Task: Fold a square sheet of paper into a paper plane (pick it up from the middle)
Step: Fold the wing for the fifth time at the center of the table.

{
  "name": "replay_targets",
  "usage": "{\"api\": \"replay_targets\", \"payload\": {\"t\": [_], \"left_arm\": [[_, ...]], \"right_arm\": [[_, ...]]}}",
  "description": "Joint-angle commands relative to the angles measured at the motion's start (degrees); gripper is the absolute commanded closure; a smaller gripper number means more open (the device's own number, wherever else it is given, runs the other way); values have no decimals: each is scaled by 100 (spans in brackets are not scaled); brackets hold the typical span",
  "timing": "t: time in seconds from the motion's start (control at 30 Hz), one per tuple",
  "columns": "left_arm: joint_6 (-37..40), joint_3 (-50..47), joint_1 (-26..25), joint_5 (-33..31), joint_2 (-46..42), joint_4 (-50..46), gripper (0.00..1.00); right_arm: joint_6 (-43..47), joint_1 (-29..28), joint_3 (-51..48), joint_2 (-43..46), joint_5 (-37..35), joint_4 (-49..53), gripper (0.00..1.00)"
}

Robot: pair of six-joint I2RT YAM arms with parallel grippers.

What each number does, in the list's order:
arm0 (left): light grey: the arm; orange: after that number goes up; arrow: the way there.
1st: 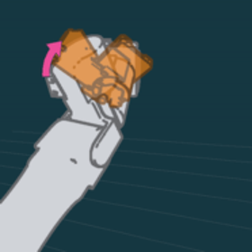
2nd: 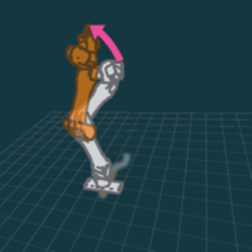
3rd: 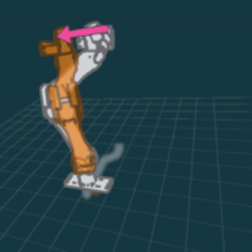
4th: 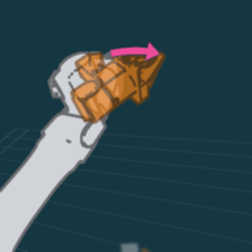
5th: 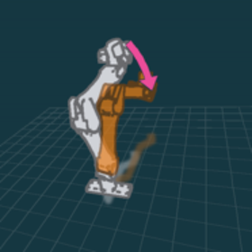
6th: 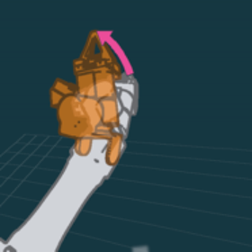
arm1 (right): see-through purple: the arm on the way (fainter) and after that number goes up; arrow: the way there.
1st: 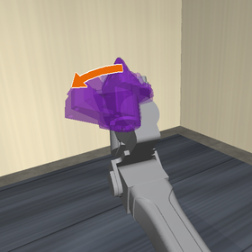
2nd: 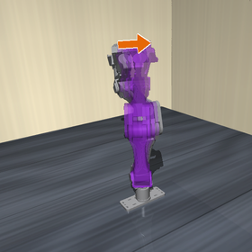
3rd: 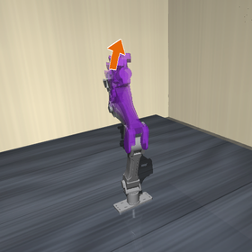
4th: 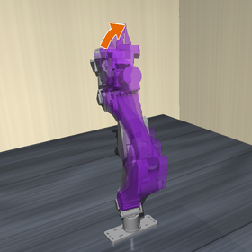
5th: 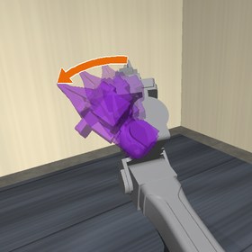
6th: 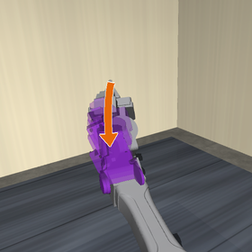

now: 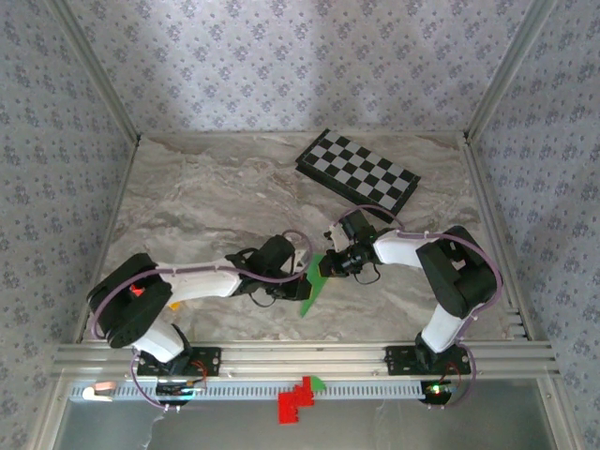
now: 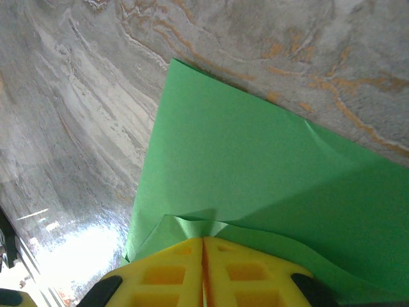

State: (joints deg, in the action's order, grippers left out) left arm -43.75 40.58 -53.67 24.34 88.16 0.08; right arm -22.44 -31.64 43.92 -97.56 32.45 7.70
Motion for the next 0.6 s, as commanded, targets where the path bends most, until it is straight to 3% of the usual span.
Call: {"api": "replay_targets", "payload": {"t": [0.0,0.3,0.57], "left_arm": [[41,265,-3,-65,318,47,94],[10,151,-4,-87,911,238,95],[-94,-353,-3,-319,1005,249,96]], "right_arm": [[32,-21,-280,-475,-889,636,89],[35,-28,-198,-433,-821,688,88],[-122,12,45,159,-248,754,84]]}}
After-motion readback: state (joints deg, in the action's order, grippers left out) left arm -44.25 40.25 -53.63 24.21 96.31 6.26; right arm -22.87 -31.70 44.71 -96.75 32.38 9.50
